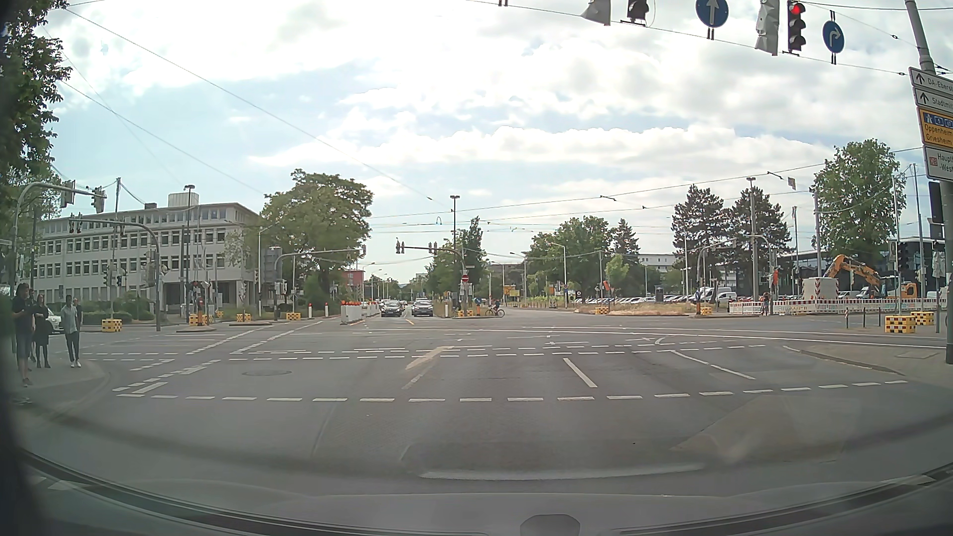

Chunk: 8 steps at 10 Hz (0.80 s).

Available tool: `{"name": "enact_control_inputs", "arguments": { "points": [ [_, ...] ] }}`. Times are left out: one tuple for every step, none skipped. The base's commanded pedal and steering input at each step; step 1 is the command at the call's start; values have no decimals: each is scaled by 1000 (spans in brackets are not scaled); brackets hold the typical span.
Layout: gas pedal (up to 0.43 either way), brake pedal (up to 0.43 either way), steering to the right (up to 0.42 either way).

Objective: Follow the waypoints while adhering to traffic rules and regulations

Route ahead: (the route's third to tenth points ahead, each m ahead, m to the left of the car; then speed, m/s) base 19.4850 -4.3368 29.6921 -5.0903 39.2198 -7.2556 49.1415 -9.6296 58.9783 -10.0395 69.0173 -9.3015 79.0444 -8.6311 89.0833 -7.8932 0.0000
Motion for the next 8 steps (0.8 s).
{"name": "enact_control_inputs", "arguments": {
  "points": [
    [0,262,14],
    [0,262,14],
    [0,268,13],
    [0,262,13],
    [0,268,14],
    [0,268,15],
    [0,268,15],
    [0,262,15]
  ]
}}
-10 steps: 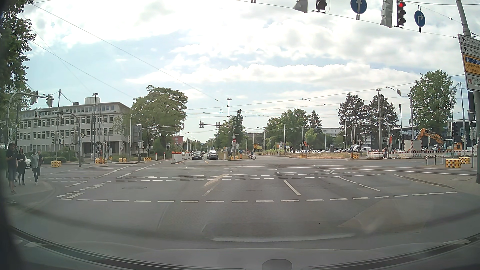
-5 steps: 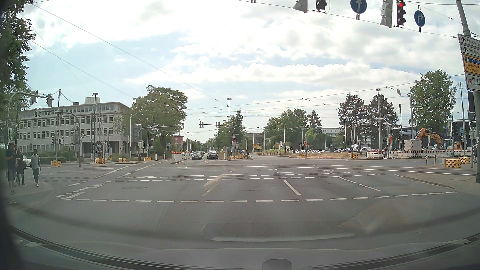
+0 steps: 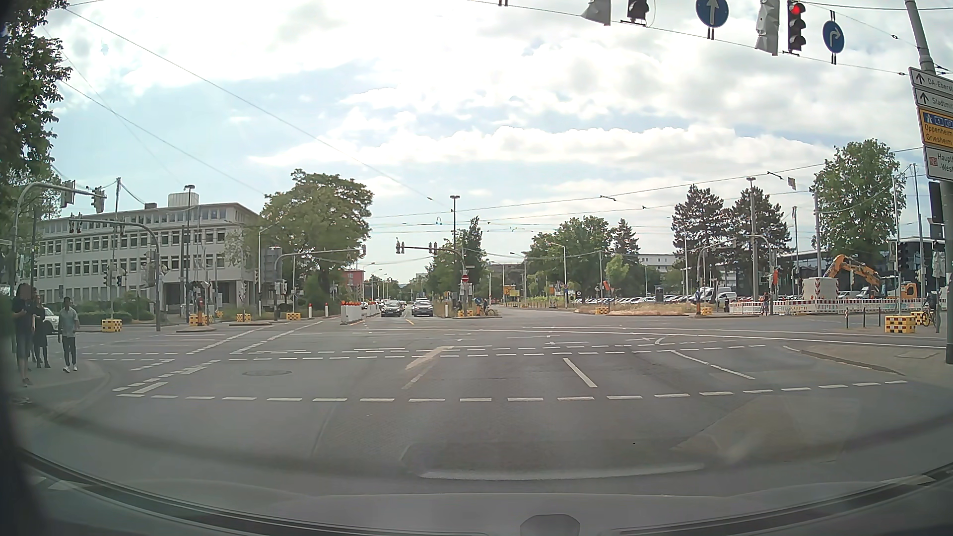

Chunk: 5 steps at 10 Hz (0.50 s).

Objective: Follow the waypoints while adhering to traffic rules and regulations

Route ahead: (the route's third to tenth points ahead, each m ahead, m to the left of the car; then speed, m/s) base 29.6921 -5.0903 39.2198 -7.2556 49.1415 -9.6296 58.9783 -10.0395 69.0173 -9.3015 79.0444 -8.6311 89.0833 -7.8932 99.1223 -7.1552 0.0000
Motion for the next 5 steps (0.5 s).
{"name": "enact_control_inputs", "arguments": {
  "points": [
    [0,268,15],
    [0,268,15],
    [0,268,15],
    [0,268,15],
    [0,268,15]
  ]
}}
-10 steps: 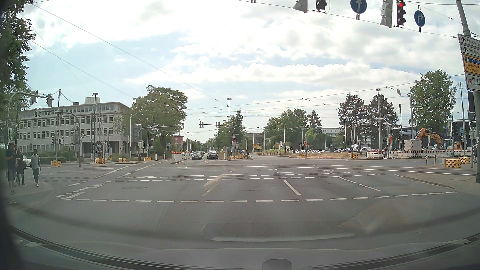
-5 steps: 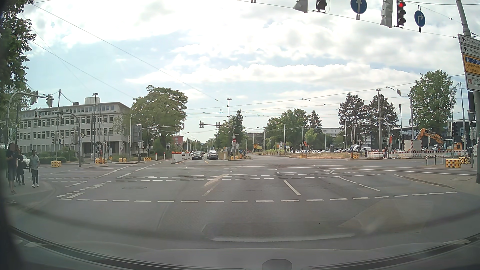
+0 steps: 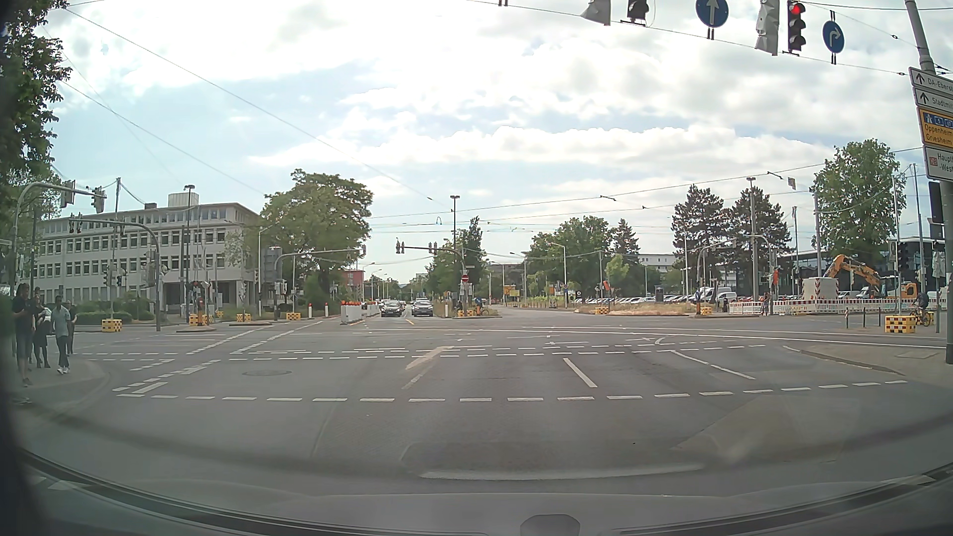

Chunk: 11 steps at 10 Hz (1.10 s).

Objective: Follow the waypoints while adhering to traffic rules and regulations

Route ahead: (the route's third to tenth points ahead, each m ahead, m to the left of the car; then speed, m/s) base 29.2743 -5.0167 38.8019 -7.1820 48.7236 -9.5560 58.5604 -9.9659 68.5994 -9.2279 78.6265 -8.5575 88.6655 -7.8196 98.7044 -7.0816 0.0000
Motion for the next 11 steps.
{"name": "enact_control_inputs", "arguments": {
  "points": [
    [0,268,15],
    [0,262,15],
    [0,262,15],
    [0,262,15],
    [0,268,15],
    [0,262,15],
    [0,262,15],
    [0,262,15],
    [0,262,15],
    [0,268,15],
    [0,268,15]
  ]
}}
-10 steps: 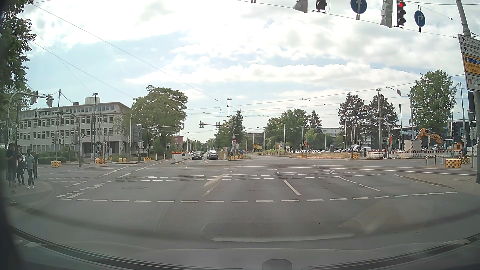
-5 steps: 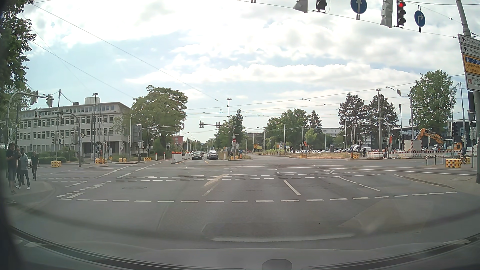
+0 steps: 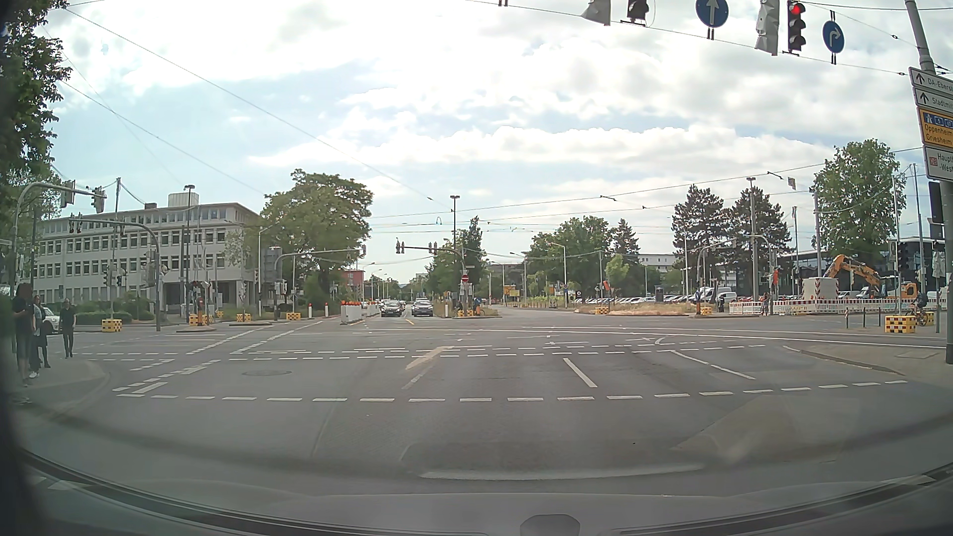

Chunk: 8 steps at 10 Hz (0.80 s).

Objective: Follow the waypoints while adhering to traffic rules and regulations

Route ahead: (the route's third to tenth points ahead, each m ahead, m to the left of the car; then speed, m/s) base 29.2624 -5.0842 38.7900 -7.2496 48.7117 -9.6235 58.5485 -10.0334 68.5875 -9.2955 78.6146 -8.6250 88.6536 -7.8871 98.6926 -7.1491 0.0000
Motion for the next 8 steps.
{"name": "enact_control_inputs", "arguments": {
  "points": [
    [0,262,15],
    [0,262,15],
    [0,262,15],
    [0,262,15],
    [0,268,15],
    [0,268,15],
    [0,262,15],
    [0,262,15]
  ]
}}
